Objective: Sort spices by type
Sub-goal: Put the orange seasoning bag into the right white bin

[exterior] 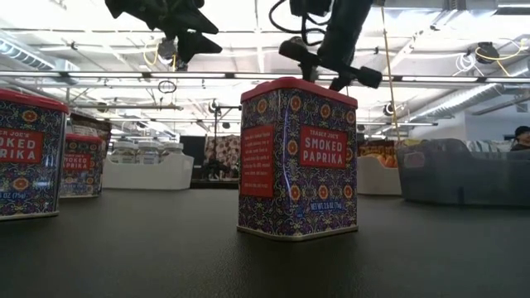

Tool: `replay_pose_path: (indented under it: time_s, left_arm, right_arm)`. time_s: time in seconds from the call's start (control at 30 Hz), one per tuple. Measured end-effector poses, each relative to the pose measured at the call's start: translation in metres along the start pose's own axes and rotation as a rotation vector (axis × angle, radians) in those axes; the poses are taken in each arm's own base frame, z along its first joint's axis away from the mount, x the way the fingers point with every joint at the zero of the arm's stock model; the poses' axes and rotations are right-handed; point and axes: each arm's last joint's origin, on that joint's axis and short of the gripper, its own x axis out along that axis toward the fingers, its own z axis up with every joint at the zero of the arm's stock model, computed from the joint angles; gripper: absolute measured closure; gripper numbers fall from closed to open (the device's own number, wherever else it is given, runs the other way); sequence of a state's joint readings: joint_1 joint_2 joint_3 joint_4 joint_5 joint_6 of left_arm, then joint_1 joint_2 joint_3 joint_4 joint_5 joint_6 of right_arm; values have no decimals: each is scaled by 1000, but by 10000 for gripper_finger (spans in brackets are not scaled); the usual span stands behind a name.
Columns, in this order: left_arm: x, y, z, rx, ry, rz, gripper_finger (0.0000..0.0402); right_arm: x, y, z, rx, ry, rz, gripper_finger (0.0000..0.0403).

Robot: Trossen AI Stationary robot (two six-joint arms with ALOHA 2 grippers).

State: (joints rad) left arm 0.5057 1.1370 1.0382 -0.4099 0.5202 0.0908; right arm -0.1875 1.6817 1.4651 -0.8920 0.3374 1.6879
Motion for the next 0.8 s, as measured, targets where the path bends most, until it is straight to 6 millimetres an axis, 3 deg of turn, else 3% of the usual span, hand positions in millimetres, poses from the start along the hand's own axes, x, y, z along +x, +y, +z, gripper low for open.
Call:
replay_pose_path:
  time_s: [0.33,0.8]
  left_arm:
    - [1,-2,0,6,2,-10,155]
    - [1,-2,0,4,2,-10,155]
  right_arm:
    - [10,-9,-2,-12,-18,-118,264]
    - [46,-9,-16,-38,-3,-201,264]
